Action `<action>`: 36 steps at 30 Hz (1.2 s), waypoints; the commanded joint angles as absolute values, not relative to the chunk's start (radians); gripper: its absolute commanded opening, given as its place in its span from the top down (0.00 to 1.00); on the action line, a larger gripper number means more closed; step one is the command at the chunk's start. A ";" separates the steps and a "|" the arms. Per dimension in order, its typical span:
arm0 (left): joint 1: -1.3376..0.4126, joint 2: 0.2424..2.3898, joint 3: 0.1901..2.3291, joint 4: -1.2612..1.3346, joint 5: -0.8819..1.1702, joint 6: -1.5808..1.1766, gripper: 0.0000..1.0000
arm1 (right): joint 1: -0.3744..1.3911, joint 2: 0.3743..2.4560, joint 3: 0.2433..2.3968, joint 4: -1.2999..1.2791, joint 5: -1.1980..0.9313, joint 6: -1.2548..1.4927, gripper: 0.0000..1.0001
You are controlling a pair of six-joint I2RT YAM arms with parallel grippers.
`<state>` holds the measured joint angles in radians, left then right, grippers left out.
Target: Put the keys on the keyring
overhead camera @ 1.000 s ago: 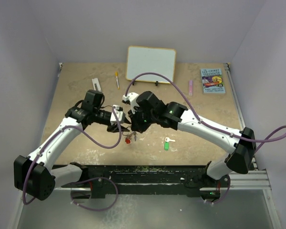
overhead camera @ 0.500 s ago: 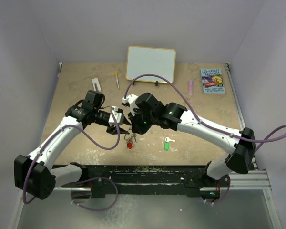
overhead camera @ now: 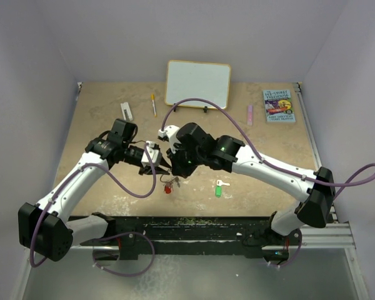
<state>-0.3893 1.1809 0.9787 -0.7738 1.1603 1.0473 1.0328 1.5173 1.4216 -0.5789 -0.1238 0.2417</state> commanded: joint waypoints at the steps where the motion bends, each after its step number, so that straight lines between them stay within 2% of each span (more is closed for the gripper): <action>1: -0.395 1.182 1.019 -0.794 1.203 1.103 0.71 | 1.043 1.508 1.477 -0.561 -0.132 0.225 1.00; 8: -0.394 1.184 1.019 -0.792 1.197 1.103 0.74 | 1.050 1.506 1.475 -0.566 -0.135 0.233 1.00; 9: -0.394 1.183 1.020 -0.790 1.198 1.103 0.73 | 1.051 1.506 1.474 -0.565 -0.134 0.233 1.00; 11: -0.394 1.184 1.020 -0.790 1.204 1.103 0.64 | 1.053 1.505 1.471 -0.560 -0.134 0.235 1.00; 13: -0.395 1.183 1.021 -0.786 1.206 1.097 0.59 | 1.055 1.506 1.472 -0.559 -0.129 0.238 1.00; 19: -0.394 1.184 1.015 -0.787 1.197 1.095 0.59 | 1.063 1.509 1.486 -0.558 -0.123 0.242 1.00; 24: -0.396 1.185 1.009 -0.778 1.200 1.086 0.67 | 1.071 1.510 1.494 -0.563 -0.117 0.246 1.00; 32: -0.396 1.184 1.011 -0.779 1.209 1.084 0.75 | 1.080 1.511 1.493 -0.557 -0.112 0.253 1.00; 36: -0.397 1.179 1.012 -0.786 1.220 1.083 0.90 | 1.081 1.511 1.484 -0.549 -0.105 0.257 1.00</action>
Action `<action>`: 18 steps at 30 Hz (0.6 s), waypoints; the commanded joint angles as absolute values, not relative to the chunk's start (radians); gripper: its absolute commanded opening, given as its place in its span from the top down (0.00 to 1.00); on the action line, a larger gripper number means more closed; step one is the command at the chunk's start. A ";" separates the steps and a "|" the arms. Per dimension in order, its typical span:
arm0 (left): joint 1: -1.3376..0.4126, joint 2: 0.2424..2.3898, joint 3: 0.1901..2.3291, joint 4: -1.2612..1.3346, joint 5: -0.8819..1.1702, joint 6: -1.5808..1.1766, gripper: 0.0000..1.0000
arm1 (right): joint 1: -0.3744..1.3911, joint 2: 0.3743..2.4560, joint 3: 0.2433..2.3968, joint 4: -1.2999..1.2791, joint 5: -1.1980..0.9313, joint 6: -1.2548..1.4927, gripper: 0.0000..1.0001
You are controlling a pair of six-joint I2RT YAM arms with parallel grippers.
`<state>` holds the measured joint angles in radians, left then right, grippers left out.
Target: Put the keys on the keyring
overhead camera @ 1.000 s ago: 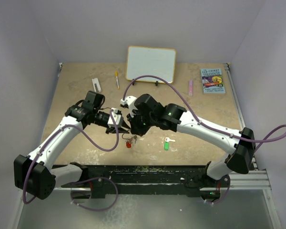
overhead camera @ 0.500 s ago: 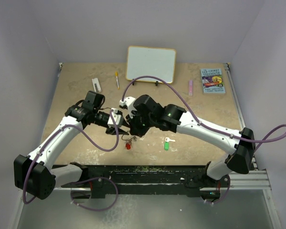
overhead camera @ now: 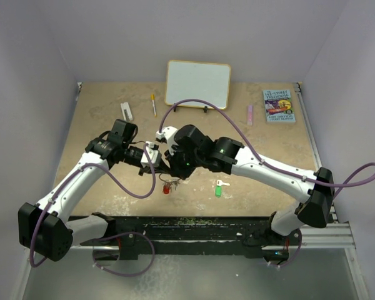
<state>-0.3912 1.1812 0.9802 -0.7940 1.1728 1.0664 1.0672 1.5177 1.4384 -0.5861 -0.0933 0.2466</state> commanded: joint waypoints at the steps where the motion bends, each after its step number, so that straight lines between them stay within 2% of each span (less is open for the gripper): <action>1: -0.396 1.177 1.013 -0.789 1.223 1.083 0.94 | 1.082 1.511 1.483 -0.547 -0.104 0.258 1.00; 18: -0.397 1.163 1.011 -0.830 1.246 1.091 0.96 | 1.082 1.500 1.473 -0.537 -0.052 0.256 1.00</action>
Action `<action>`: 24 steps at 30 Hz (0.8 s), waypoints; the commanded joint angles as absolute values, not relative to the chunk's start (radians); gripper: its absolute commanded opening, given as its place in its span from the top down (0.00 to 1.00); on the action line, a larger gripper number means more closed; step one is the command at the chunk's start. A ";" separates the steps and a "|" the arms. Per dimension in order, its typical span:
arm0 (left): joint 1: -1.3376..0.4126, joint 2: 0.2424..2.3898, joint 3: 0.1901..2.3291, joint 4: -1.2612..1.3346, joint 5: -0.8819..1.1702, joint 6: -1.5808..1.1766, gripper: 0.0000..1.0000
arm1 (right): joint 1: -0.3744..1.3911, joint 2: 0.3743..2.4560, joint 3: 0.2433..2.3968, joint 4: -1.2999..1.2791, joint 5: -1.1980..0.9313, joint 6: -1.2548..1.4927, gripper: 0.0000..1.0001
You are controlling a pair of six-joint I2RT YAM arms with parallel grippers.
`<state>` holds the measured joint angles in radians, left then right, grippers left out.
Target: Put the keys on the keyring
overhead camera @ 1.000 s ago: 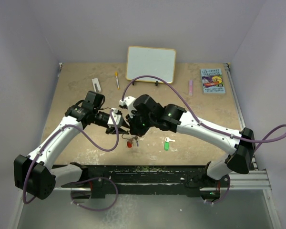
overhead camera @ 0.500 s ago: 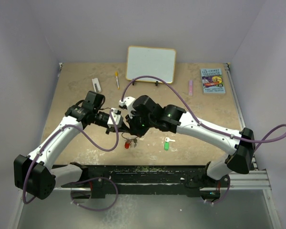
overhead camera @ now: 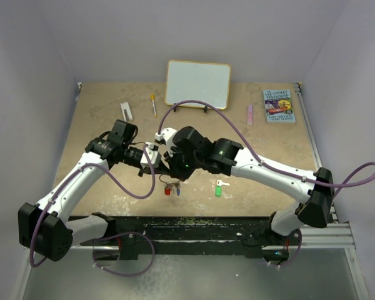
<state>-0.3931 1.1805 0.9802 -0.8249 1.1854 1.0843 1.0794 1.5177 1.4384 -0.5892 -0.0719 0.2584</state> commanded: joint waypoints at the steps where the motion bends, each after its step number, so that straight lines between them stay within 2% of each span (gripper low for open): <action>1: -0.397 1.164 1.010 -0.824 1.244 1.083 0.96 | 1.082 1.499 1.472 -0.537 -0.046 0.256 1.00; 10: -0.398 1.168 0.997 -0.748 1.242 0.980 0.96 | 1.083 1.486 1.459 -0.558 -0.048 0.261 0.99; 16: -0.398 1.169 0.986 -0.726 1.233 0.947 0.96 | 1.082 1.464 1.448 -0.557 -0.017 0.302 0.84; 22: -0.396 1.168 0.960 -0.681 1.218 0.904 0.96 | 1.083 1.426 1.440 -0.557 0.069 0.338 0.80; 24: -0.396 1.165 0.955 -0.674 1.219 0.891 0.96 | 1.081 1.408 1.437 -0.558 0.100 0.351 0.73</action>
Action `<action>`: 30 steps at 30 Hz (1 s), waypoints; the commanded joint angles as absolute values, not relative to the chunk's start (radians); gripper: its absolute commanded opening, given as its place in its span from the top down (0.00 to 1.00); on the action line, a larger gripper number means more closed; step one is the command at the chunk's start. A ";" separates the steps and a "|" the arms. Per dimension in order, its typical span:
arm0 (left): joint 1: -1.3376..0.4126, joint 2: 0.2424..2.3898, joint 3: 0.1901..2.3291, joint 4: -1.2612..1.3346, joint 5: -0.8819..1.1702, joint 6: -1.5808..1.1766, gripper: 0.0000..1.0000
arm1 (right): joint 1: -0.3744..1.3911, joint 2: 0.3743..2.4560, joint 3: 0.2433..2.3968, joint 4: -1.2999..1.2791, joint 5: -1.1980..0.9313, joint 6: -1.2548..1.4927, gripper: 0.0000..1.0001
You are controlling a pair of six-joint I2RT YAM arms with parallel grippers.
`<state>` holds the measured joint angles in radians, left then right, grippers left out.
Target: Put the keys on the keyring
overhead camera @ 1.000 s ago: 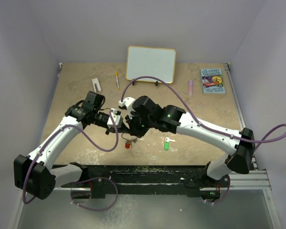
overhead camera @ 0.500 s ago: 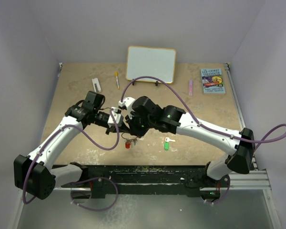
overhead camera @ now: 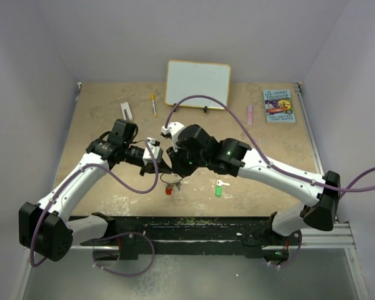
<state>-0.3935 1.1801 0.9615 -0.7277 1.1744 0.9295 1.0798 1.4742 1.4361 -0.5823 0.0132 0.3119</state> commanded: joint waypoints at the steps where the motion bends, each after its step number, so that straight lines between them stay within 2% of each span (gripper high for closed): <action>1: -0.396 1.164 0.953 -0.672 1.220 0.885 0.96 | 1.080 1.400 1.437 -0.558 0.117 0.355 0.69; 7: -0.392 1.159 0.955 -0.636 1.217 0.805 0.96 | 1.056 1.325 1.404 -0.595 0.287 0.436 0.51; 9: -0.390 1.159 0.955 -0.626 1.218 0.771 0.96 | 1.009 1.290 1.353 -0.614 0.335 0.496 0.50; 13: -0.390 1.154 0.967 -0.610 1.210 0.682 0.96 | 0.861 1.224 1.181 -0.631 0.306 0.619 0.51; 16: -0.389 1.141 0.996 -0.602 1.179 0.601 0.96 | 0.800 1.179 1.066 -0.652 0.345 0.740 0.57; 23: -0.389 1.110 1.062 -0.601 1.116 0.499 0.96 | 0.778 1.146 0.849 -0.586 0.336 0.932 0.60; 30: -0.389 1.092 1.060 -0.591 1.071 0.469 0.96 | 0.778 1.211 0.792 -0.482 0.345 0.969 0.65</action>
<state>-0.3931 1.1099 1.0218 -0.6292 1.0740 0.5129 0.7784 1.1862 0.7959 -0.5743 0.3161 0.9134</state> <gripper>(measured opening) 0.065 0.360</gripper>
